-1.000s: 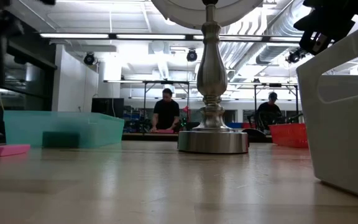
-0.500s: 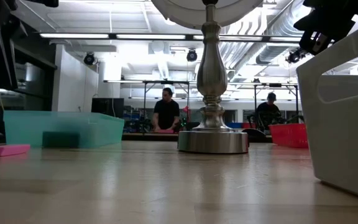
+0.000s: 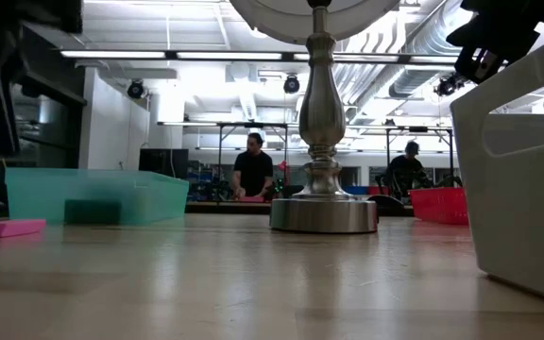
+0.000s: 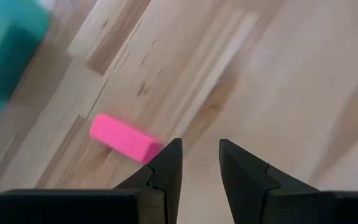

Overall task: Pick & Place School Supplies
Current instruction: Put the pink eraser into the red bin

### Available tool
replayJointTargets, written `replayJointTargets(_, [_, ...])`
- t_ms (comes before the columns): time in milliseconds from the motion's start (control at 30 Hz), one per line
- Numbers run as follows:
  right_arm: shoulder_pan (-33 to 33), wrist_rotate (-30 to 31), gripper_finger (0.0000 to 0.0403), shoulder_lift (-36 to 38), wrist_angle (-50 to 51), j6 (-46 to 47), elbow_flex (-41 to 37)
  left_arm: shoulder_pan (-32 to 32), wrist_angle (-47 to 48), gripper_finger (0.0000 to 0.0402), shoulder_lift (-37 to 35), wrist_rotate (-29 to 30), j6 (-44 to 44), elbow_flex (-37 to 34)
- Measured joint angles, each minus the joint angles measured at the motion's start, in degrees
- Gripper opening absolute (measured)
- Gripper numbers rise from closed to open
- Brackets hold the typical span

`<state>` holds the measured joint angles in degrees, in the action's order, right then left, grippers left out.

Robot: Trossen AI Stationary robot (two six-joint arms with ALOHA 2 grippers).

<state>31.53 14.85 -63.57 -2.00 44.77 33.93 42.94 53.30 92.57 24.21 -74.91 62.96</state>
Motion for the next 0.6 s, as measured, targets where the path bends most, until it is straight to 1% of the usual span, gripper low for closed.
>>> replayJointTargets(200, [0.00, -0.25, 0.0110, -0.63, 0.05, 0.00, 0.00, 1.58, -2.06, 0.0098, 0.06, -0.30, -4.45, -4.55])
replayJointTargets(467, [-0.02, -0.09, 0.0110, -0.63, -0.28, 0.00, 0.00, 2.67, -2.28, 0.0098, -0.82, -0.05, -5.04, -4.79])
replayJointTargets(533, [0.00, -0.05, 0.0110, -0.63, -0.46, 0.04, 0.00, 2.11, -2.13, 0.0098, -1.20, -0.14, -10.94, -4.79])
replayJointTargets(600, [-0.02, 0.00, 0.0110, -0.63, -0.43, 0.04, 0.00, 0.68, -2.13, 0.0098, -1.53, -0.47, -21.11, -4.79])
